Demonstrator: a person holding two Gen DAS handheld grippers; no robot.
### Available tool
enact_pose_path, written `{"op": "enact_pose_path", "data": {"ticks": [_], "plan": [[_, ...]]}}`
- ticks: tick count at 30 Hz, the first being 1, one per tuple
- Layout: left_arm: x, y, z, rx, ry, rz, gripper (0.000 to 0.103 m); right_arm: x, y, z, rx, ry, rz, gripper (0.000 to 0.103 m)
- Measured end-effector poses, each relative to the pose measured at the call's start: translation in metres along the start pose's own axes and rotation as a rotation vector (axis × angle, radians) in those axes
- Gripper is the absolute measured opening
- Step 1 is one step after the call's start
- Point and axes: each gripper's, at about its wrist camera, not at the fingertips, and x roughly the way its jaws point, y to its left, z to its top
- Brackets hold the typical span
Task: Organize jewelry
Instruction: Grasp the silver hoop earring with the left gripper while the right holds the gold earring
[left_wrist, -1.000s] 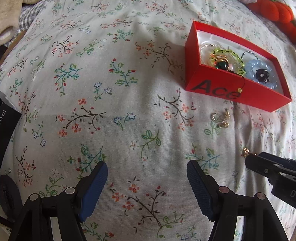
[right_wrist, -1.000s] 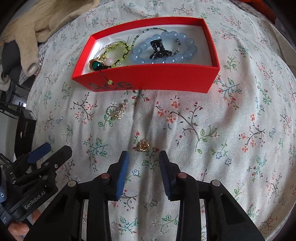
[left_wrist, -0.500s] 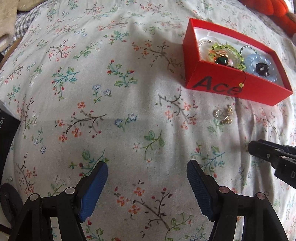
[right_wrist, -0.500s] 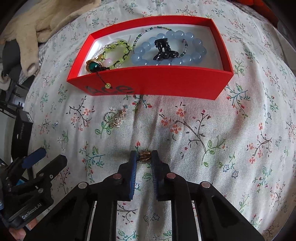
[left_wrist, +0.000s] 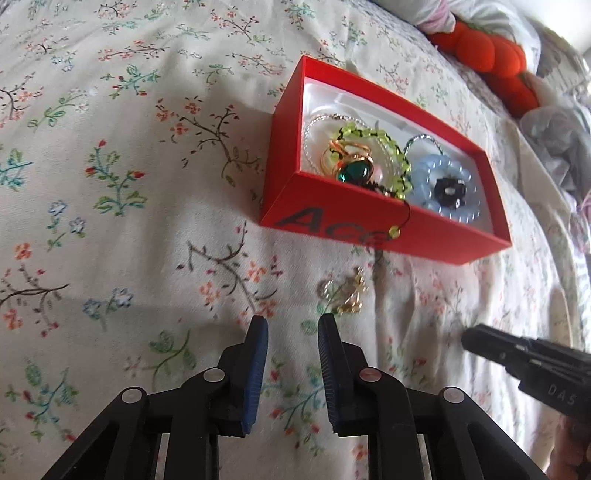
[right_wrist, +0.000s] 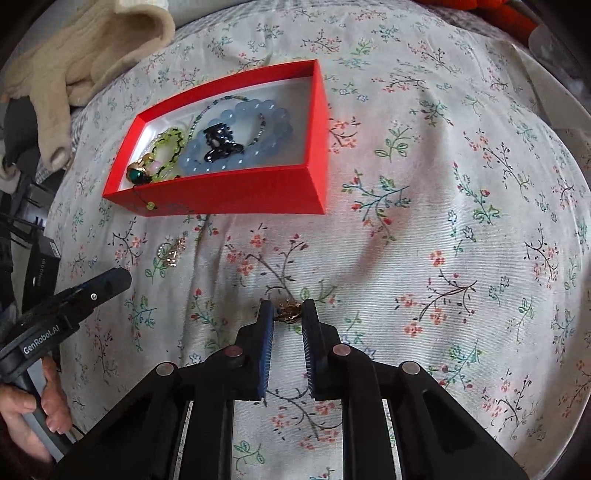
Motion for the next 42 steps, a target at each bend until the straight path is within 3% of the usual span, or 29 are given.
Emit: {"op": "enact_pose_path", "data": {"ticks": [6, 21, 37, 39, 41, 42], "plan": [[0.019, -0.014, 0.009, -0.02, 0.006, -0.014, 0.016, 0.0, -0.011, 0.006, 0.007, 0.004, 0.014, 0.016], [0.036, -0.028, 0.011, -0.033, -0.009, 0.132, 0.0, 0.001, -0.023, 0.011, 0.008, 0.009, 0.006, 0.016], [0.009, -0.015, 0.009, -0.037, -0.037, 0.131, 0.0, -0.004, -0.017, 0.009, 0.005, -0.002, -0.003, 0.016], [0.005, -0.015, 0.007, 0.024, -0.016, 0.099, 0.0, -0.006, -0.017, 0.007, 0.007, -0.004, 0.0, 0.016], [0.008, -0.024, 0.004, 0.162, 0.0, 0.106, 0.0, -0.008, -0.017, 0.006, 0.007, -0.006, 0.002, 0.016], [0.009, -0.029, 0.002, 0.24, -0.019, 0.142, 0.015, -0.008, -0.017, 0.006, 0.006, -0.007, 0.004, 0.016]]}}
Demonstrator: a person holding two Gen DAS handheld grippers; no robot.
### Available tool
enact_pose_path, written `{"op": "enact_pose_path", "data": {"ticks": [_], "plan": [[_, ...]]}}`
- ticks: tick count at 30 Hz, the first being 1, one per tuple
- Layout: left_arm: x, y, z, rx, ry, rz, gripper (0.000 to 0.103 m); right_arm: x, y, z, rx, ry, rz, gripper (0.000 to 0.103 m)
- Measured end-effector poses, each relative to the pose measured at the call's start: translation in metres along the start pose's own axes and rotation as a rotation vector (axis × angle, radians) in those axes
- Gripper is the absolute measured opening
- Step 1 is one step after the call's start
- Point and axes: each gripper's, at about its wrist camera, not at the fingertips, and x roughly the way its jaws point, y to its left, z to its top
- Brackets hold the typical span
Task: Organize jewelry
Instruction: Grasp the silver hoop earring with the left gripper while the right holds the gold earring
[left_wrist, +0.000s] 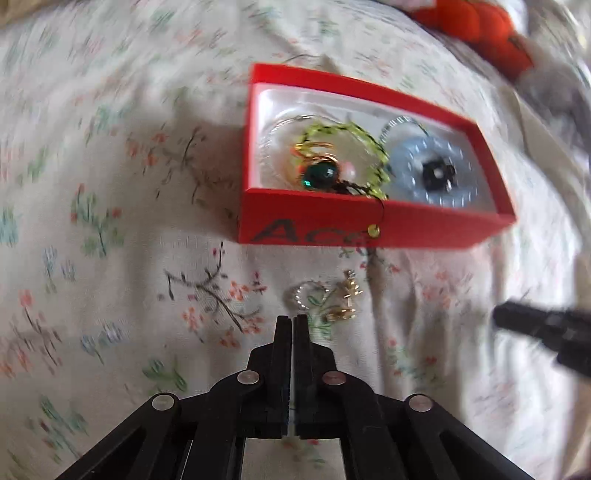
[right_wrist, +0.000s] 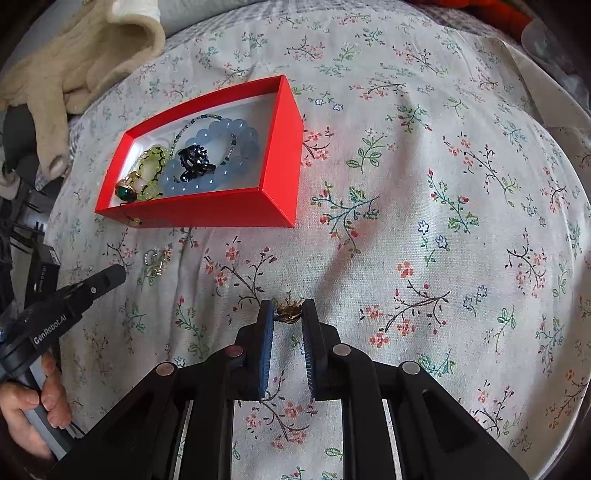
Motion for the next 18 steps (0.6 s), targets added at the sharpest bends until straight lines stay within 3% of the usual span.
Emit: {"op": "enact_pose_path", "data": {"ticks": [1, 2, 3, 8, 18], "plan": [[0.001, -0.006, -0.003, 0.096, -0.029, 0.039, 0.026, 0.0, 0.0, 0.0, -0.001, 0.001, 0.002, 0.016], [0.005, -0.009, -0.008, 0.174, -0.05, 0.081, 0.055, 0.0, 0.0, -0.001, -0.003, 0.002, 0.003, 0.016], [0.008, -0.009, -0.011, 0.211, -0.058, 0.109, 0.066, 0.0, 0.0, -0.002, -0.004, 0.003, 0.004, 0.016], [0.019, -0.007, -0.019, 0.29, -0.093, 0.094, 0.066, -0.001, -0.002, -0.002, -0.011, 0.005, 0.008, 0.016], [0.027, -0.023, -0.013, 0.362, -0.139, 0.059, 0.03, 0.005, -0.009, 0.0, -0.013, 0.022, 0.002, 0.016]]}}
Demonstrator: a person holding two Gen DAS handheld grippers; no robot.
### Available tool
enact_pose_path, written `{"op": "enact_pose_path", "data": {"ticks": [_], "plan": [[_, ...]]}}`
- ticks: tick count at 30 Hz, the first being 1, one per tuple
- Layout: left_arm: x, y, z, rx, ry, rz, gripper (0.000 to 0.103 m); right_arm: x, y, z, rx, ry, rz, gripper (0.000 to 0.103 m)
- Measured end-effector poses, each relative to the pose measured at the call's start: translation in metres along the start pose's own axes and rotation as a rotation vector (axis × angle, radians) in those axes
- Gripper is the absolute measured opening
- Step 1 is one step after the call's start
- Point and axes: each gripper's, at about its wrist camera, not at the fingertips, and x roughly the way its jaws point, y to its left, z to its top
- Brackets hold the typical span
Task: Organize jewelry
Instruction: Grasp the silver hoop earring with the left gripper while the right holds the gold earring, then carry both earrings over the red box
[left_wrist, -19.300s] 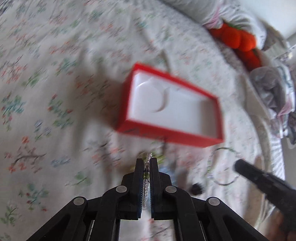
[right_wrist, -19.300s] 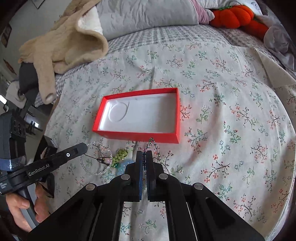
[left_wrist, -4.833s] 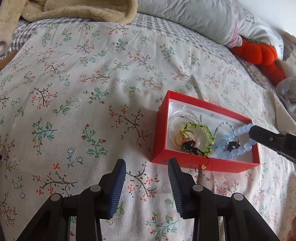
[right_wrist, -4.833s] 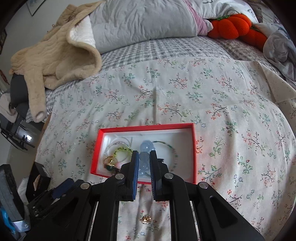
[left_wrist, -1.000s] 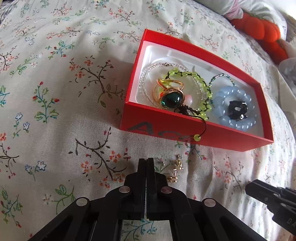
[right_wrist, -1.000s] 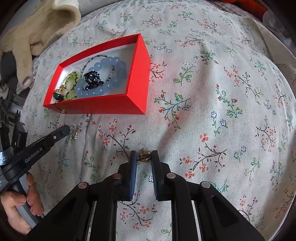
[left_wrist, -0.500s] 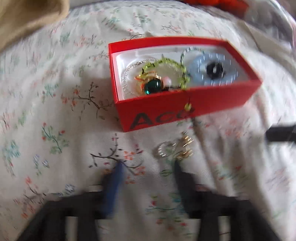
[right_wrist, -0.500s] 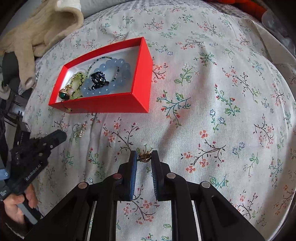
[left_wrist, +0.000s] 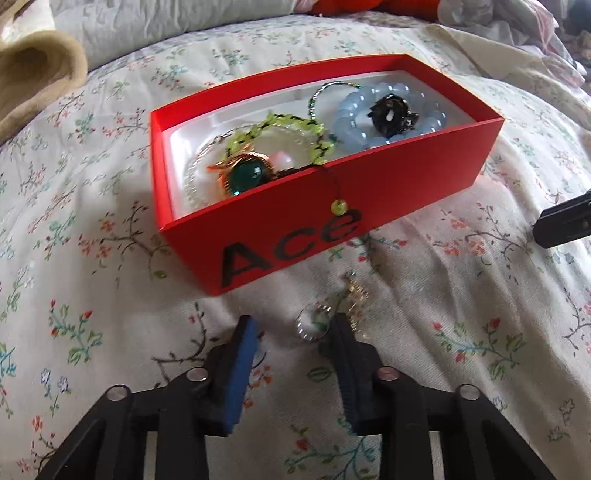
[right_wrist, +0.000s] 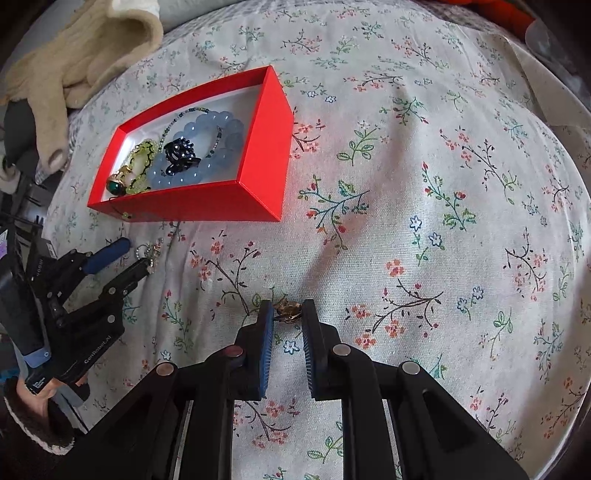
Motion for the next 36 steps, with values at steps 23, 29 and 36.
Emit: {"op": "enact_pose_path", "data": {"ticks": [23, 29, 36], "plan": [[-0.028, 0.014, -0.01, -0.2, 0.1, -0.065, 0.014, -0.011, 0.009, -0.004, 0.01, -0.023, 0.017, 0.016], [-0.045, 0.023, -0.011, -0.29, 0.086, -0.067, 0.014, -0.019, 0.014, -0.006, 0.015, -0.037, 0.031, 0.016], [-0.067, 0.034, 0.0, -0.394, 0.014, -0.077, 0.014, -0.029, 0.021, -0.003, 0.029, -0.065, 0.058, 0.016]]}}
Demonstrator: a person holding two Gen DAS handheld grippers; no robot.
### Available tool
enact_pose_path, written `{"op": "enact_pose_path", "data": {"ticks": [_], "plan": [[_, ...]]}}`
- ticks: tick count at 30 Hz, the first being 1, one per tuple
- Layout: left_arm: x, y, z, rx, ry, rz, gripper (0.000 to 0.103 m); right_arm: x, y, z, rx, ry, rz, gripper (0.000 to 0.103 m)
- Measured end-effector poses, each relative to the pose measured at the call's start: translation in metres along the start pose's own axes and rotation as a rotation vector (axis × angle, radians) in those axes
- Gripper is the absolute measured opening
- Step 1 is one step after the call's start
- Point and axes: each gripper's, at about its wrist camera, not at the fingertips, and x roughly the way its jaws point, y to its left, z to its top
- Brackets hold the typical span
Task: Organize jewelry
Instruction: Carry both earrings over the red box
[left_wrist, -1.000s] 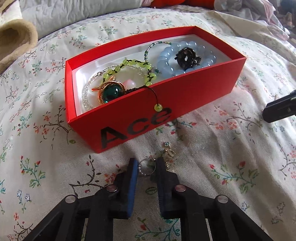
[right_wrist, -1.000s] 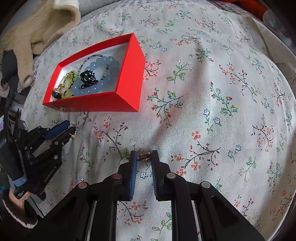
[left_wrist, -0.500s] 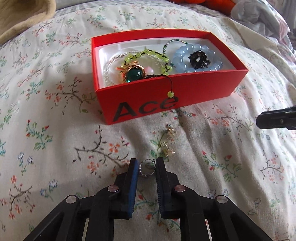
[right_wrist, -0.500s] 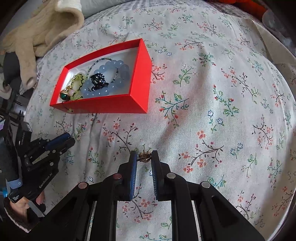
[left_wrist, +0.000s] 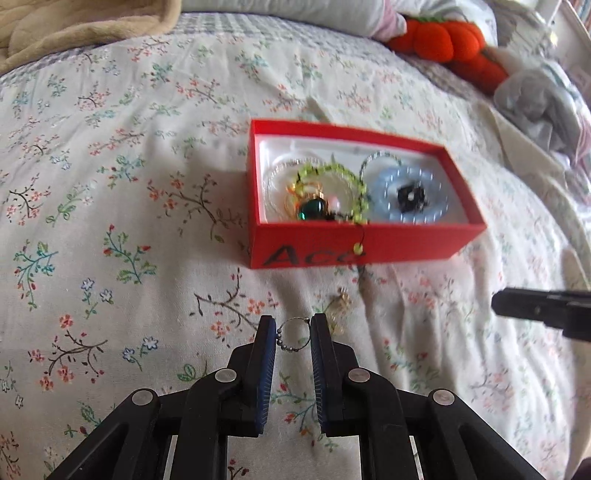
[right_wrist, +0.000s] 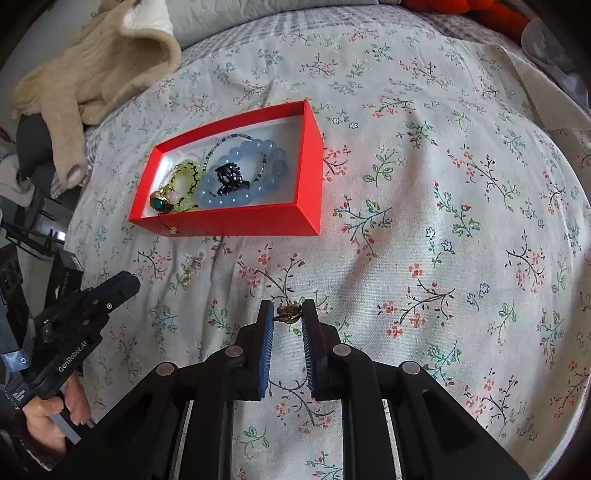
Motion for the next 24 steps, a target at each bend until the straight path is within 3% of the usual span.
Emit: {"op": "enact_pose_path", "data": {"ticks": [8, 24], "plan": [[-0.008, 0.004, 0.023, -0.083, -0.085, -0.028, 0.014, -0.013, 0.005, 0.014, 0.035, -0.066, 0.036, 0.016], [0.026, -0.01, 0.06, -0.136, -0.13, -0.091, 0.014, -0.005, 0.0, 0.045, 0.105, -0.127, 0.066, 0.016]]}}
